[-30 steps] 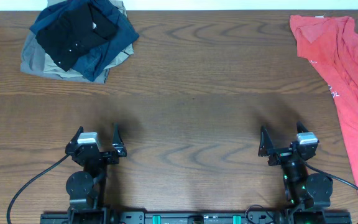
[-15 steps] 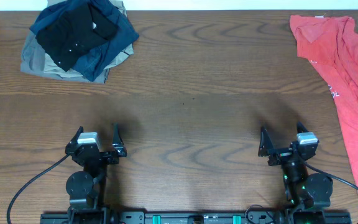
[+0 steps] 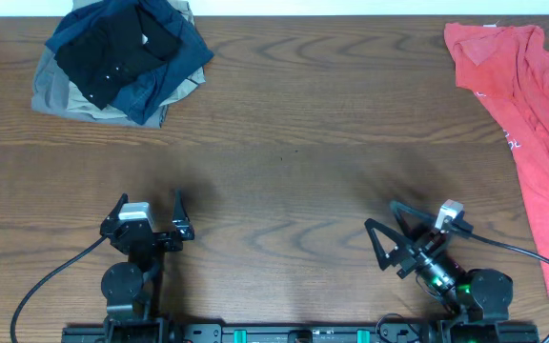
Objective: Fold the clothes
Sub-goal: 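Reach the right gripper up to the red T-shirt's edge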
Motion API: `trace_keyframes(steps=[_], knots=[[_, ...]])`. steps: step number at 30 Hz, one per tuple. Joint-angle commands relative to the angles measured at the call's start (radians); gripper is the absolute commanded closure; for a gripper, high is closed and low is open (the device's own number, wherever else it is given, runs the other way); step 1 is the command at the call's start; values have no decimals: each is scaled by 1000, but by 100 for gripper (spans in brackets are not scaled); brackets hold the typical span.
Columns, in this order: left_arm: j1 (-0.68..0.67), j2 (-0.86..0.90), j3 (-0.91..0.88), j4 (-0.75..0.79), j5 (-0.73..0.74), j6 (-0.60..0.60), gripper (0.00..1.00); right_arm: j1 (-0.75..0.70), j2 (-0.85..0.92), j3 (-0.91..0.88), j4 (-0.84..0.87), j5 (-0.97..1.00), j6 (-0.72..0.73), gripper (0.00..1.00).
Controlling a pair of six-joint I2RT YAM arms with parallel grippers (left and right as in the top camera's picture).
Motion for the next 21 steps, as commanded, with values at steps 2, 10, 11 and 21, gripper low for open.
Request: trace_keyframes(steps=[2,10,11,21], knots=[[-2,-2,-18,-33,6,13,2,-7,-5,-1,56,-18,97,1],[-2,-2,-18,-33,6,13,2,-6,-5,0,172,23,74,1],[-2,-2,-18,-33,6,13,2,-6,-5,5,182,64,60,1],[-2,-2,-18,-33,6,13,2,-6,236,275,141,322,-336,1]])
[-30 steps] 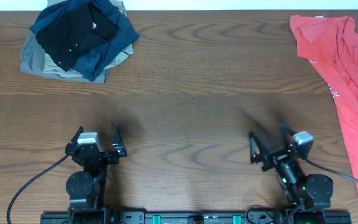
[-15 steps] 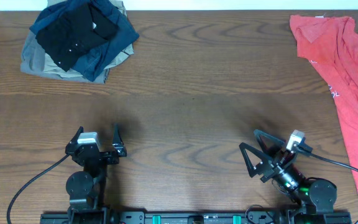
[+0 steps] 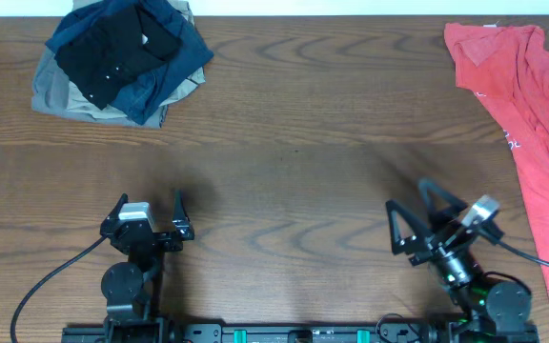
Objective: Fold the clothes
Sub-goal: 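Reach the right gripper up to the red T-shirt's edge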
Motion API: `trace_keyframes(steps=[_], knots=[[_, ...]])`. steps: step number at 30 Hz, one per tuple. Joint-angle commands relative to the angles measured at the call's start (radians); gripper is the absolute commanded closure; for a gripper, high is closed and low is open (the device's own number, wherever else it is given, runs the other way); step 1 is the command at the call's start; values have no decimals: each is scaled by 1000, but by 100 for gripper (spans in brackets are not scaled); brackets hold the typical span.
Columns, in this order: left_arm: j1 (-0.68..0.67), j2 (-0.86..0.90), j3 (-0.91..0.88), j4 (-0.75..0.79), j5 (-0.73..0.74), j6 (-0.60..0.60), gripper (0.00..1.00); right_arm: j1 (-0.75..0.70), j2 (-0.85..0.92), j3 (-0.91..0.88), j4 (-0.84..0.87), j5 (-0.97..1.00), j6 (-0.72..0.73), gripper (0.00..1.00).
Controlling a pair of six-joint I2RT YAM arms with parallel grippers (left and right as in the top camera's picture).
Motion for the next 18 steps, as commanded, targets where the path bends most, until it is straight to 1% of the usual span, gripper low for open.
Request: trace_keyframes(steps=[1,4,6,8,10,12,15,18], knots=[[-2,-2,-17,-33,7,13,2,-6,156,166,-34,143,-247,1],[-2,-2,-17,-33,7,13,2,-7,371,336,-106,283,-383,1],[-2,-2,-17,-33,7,13,2,-7,522,454,-156,388,-437,1],[-2,-2,-17,-33,7,13,2,-8,723,622,-232,516,-497,1],[-2,-2,-17,-33,7,13,2,-16,895,774,-309,602,-549,1],[-2,-2,-17,-33,7,13,2,-35,1075,945,-407,665,-583,1],[-2,-2,-17,-33,7,13,2,-76,1349,1233,-608,718,-590,1],[-2,-2,-17,-33,7,13,2,-101,1554,1471,-774,742,-590,1]])
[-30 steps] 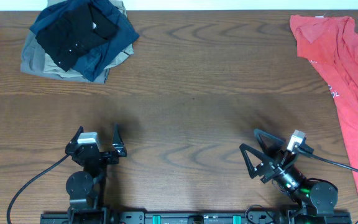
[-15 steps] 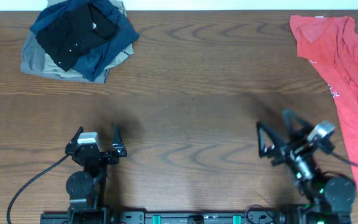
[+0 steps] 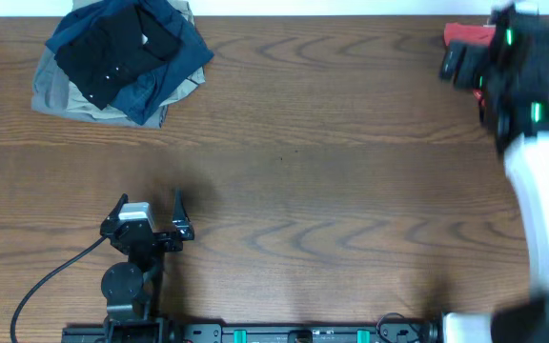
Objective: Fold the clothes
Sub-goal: 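Reach the right gripper up to the red T-shirt's edge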
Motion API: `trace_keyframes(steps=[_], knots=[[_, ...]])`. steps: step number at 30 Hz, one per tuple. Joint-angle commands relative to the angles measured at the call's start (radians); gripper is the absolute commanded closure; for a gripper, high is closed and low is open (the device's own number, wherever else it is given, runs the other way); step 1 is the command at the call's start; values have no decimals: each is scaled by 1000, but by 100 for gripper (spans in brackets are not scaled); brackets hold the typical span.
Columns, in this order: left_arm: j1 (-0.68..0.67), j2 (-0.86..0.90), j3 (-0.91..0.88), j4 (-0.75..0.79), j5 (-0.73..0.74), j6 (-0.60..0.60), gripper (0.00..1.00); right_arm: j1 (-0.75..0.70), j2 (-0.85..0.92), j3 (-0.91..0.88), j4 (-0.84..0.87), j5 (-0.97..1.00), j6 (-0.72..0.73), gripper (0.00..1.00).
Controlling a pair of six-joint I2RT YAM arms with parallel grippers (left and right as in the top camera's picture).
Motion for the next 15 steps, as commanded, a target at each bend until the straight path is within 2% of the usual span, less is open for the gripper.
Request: trace_keyframes(steps=[1,7,12,15], knots=[[-2,-3,-18,-33,7,13,2,-33,177,210,-98,101,-50,1],[-2,-3,-18,-33,7,13,2,-61,401,357,-88,100,-171,1],[-2,-3,-18,-33,7,13,2,-84,554,436,-89,86,-176,1],[-2,-3,-18,-33,7,13,2,-105,623,471,-85,33,-178,6]])
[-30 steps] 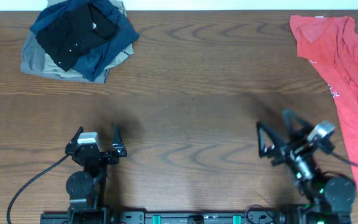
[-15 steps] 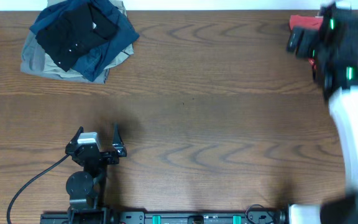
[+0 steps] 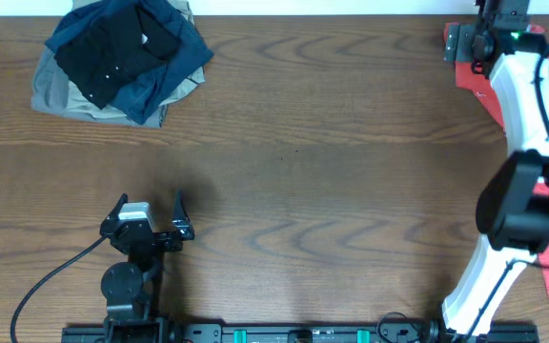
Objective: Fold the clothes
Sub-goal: 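Reach the right gripper up to the red T-shirt's edge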
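A red shirt lies spread along the right edge of the table, reaching up to the far right corner. My right arm (image 3: 518,86) stretches from the front edge across it. Its gripper (image 3: 487,30) is over the shirt's far left corner, and the overhead view does not show how its fingers stand. Near the front left, my left gripper (image 3: 149,210) rests on the table, open with nothing between its fingers. A pile of dark blue, black and tan clothes (image 3: 117,57) sits at the far left.
The wooden table (image 3: 303,143) runs between the pile and the red shirt. Black cables (image 3: 46,286) trail from the arm bases along the front edge. The right arm's white links cover part of the shirt.
The right arm was blurred over the far right corner. It now stands sharp, with its gripper a little farther back at the shirt's far left corner. The left arm has not moved.
Both grippers first rested open near the front edge. The right one then stood a little farther right and raised. Half a second ago it was at the far right corner over the red shirt, and it is there now. The left arm and clothes pile stayed put.
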Motion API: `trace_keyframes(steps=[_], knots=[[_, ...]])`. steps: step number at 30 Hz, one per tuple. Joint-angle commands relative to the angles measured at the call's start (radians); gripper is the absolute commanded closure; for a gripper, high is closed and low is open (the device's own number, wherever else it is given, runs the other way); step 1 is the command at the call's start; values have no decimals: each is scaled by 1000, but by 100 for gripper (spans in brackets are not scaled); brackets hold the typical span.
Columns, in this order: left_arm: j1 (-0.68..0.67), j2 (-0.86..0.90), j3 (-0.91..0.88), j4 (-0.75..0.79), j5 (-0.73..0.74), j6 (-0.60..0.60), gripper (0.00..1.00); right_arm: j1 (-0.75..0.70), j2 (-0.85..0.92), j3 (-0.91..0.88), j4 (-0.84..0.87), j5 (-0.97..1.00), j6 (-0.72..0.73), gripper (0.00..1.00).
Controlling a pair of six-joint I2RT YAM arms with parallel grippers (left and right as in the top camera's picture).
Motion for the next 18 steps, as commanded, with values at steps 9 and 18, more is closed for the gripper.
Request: trace_keyframes(steps=[9,18], knots=[[-2,-2,-18,-33,6,13,2,-72,155,63,36,-116,-24,15],[-2,-2,-18,-33,6,13,2,-79,254,63,45,-116,-24,36]])
